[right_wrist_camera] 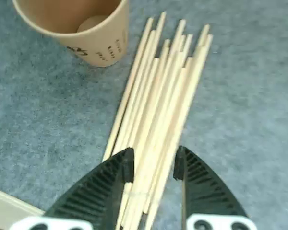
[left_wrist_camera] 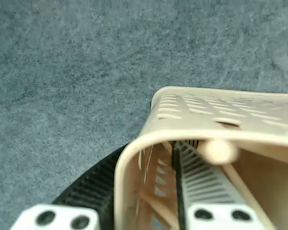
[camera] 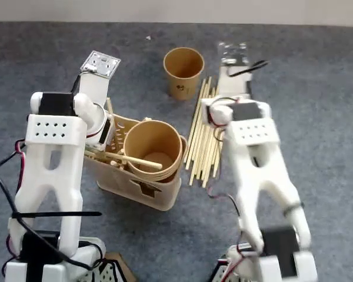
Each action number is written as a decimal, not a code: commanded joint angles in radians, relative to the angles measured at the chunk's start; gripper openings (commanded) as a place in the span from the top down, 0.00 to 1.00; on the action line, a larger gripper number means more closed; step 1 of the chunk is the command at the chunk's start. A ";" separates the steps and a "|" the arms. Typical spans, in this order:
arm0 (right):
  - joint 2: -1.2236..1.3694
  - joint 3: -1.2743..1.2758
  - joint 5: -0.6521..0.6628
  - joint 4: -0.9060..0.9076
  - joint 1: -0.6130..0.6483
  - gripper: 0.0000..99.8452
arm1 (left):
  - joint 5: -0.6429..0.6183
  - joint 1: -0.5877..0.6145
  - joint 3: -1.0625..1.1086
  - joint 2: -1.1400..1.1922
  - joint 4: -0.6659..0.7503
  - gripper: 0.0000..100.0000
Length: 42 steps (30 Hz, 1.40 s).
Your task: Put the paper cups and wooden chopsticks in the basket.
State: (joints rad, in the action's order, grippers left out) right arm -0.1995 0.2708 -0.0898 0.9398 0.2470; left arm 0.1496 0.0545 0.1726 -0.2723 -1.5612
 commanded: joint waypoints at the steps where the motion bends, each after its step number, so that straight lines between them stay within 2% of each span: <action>1: -0.150 -0.044 0.021 0.094 -0.079 0.85 | -0.014 0.007 -0.039 -0.013 0.043 0.83; 4: -0.191 -0.013 0.066 0.173 -0.143 0.85 | -0.008 0.065 -0.105 -0.015 0.025 0.83; 6: -0.197 0.061 0.071 0.157 -0.174 0.85 | 0.035 0.102 -0.182 -0.015 -0.023 0.83; 11: -0.197 0.317 0.071 -0.033 -0.206 0.85 | 0.178 0.134 -0.398 -0.015 -0.160 0.83; 15: -0.197 0.486 0.080 -0.165 -0.208 0.85 | 0.265 0.193 -0.533 -0.015 -0.206 0.83; 18: -0.197 0.564 0.132 -0.209 -0.208 0.85 | 0.273 0.263 -0.599 -0.016 -0.207 0.83; 22: -0.196 0.616 0.133 -0.271 -0.208 0.85 | 0.264 0.321 -0.668 -0.016 -0.207 0.83; 25: -0.193 0.616 0.132 -0.278 -0.208 0.85 | 0.124 0.338 -0.685 -0.045 -0.207 0.83; 29: -0.194 0.618 0.132 -0.278 -0.208 0.85 | -0.262 0.331 -0.625 -0.148 -0.207 0.83; 30: -0.194 0.618 0.132 -0.278 -0.208 0.85 | -0.344 0.305 -0.587 -0.171 -0.207 0.83; 31: -0.191 0.618 0.132 -0.278 -0.208 0.85 | -0.371 0.265 -0.539 -0.196 -0.207 0.83; 36: -0.189 0.619 0.132 -0.278 -0.208 0.85 | -0.338 0.127 -0.254 -0.249 -0.207 0.83; 39: -0.189 0.621 0.132 -0.278 -0.208 0.85 | -0.287 0.139 -0.200 -0.254 -0.207 0.83; 42: -0.188 0.621 0.132 -0.278 -0.206 0.85 | -0.281 0.173 -0.200 -0.254 -0.207 0.90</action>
State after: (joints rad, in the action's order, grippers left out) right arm -0.3575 0.8938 0.0361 0.6728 0.0506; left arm -0.1465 0.2094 -0.0361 -0.4979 -1.7622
